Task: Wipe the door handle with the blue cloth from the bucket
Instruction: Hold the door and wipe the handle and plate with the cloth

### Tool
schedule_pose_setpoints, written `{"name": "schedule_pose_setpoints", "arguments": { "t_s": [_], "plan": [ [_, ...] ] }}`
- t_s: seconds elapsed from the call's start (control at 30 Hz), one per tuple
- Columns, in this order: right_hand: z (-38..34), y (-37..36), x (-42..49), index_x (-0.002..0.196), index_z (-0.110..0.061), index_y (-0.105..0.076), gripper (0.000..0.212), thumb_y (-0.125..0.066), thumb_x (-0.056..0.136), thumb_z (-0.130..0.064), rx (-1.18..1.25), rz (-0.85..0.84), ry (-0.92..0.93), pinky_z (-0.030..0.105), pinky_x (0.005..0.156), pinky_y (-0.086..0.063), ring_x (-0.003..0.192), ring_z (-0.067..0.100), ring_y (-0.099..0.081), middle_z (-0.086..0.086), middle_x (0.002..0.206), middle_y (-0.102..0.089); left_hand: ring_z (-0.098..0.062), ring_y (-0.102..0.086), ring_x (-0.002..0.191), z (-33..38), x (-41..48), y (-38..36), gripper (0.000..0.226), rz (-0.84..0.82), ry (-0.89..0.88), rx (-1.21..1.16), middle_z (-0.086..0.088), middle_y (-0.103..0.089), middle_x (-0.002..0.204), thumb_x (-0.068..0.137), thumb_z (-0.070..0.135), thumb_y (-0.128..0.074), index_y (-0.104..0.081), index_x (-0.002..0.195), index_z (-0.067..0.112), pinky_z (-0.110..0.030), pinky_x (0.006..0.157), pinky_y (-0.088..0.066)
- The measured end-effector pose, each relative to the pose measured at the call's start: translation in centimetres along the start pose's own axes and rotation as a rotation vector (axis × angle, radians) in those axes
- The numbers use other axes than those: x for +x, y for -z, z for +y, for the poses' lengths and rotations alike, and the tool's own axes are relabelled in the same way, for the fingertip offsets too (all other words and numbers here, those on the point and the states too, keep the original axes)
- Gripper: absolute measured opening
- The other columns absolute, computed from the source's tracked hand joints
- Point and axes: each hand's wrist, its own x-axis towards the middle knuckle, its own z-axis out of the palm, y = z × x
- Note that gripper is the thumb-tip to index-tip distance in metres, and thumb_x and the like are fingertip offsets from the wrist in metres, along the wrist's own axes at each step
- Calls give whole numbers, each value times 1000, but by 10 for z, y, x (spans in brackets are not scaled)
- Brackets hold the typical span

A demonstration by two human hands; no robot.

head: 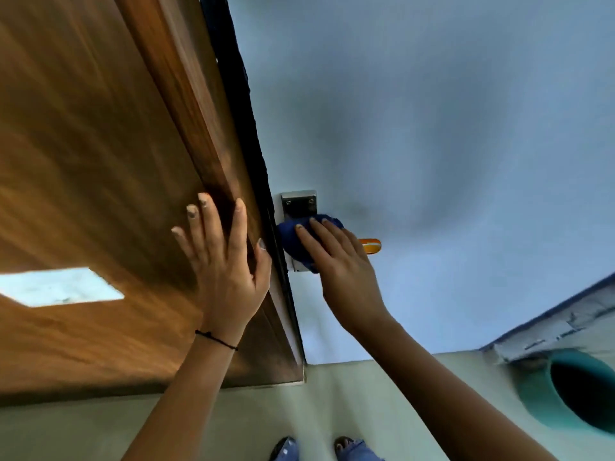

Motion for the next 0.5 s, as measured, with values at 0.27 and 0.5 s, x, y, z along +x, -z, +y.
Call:
{"name": "schedule_pose_setpoints", "arguments": {
  "t_s": [0.27, 0.5],
  "plan": [
    [-32, -6, 16, 140, -14, -44, 59, -43, 81, -3, -298, -170, -87, 45, 105, -39, 125, 36, -49, 14, 137, -52, -16, 21, 147, -27, 4, -10, 83, -10, -181, -29, 1, 25, 158, 93, 31, -49, 8, 152, 20, -42, 118, 15],
    [-18, 6, 21, 135, -15, -49, 67, -62, 71, -3, -249, -209, -201, 43, 98, -43, 113, 35, -57, 12, 126, -60, -18, 20, 147, -28, 4, -17, 85, 18, -204, -2, -3, 22, 159, 89, 28, -51, 4, 153, 18, -43, 117, 16]
  ]
}}
